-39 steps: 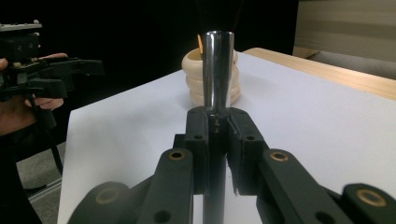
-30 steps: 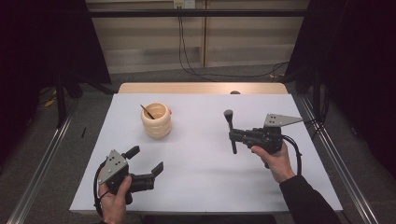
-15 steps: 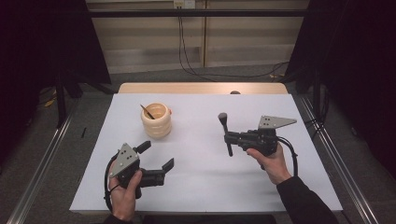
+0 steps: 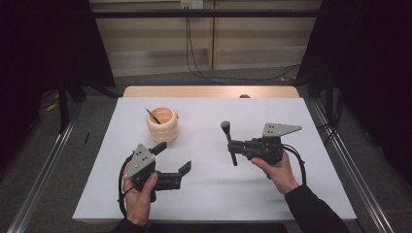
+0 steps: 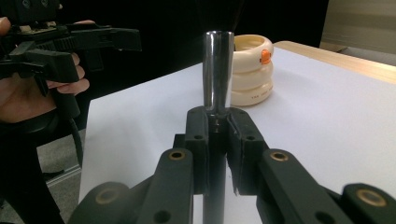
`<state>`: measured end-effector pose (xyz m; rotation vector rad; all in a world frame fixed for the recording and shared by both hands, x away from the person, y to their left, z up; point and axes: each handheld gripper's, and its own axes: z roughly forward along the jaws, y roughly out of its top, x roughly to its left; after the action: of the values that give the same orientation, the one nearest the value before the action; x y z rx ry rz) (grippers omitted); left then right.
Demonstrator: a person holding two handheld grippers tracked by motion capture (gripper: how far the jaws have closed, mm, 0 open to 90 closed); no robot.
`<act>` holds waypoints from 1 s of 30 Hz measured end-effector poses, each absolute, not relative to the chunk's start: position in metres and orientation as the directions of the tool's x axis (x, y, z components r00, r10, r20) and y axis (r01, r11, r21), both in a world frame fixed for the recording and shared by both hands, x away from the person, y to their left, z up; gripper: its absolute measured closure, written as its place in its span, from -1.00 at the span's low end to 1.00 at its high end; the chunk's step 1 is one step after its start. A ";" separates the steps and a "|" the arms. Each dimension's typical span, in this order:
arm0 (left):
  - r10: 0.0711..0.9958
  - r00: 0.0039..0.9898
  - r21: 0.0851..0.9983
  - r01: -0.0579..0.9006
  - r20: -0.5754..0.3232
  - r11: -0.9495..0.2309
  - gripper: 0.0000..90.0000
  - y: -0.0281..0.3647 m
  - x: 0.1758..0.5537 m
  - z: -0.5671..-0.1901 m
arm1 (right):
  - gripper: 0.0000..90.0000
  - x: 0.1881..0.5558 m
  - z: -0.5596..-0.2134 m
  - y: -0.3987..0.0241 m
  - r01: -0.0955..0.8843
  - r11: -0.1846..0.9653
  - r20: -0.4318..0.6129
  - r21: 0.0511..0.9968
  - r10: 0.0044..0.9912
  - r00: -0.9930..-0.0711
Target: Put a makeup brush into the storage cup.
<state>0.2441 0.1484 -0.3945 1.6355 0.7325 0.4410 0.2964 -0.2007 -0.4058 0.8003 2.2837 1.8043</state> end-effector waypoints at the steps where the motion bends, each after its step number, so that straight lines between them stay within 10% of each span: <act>1: 0.671 0.734 0.975 0.211 -0.108 -0.073 -0.97 0.148 0.245 -0.394 | 0.76 0.296 -0.406 -0.200 0.327 0.148 0.224 0.933 0.472 -0.853; 30: 0.585 0.806 0.975 0.191 -0.092 -0.109 -0.93 0.102 0.276 -0.376 | 0.76 0.288 -0.413 -0.170 0.309 0.183 0.215 0.933 0.403 -0.890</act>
<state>0.2761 0.1020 -0.3763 1.6778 0.6155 0.3714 0.2884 -0.1702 -0.4127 0.7097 2.3539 1.8259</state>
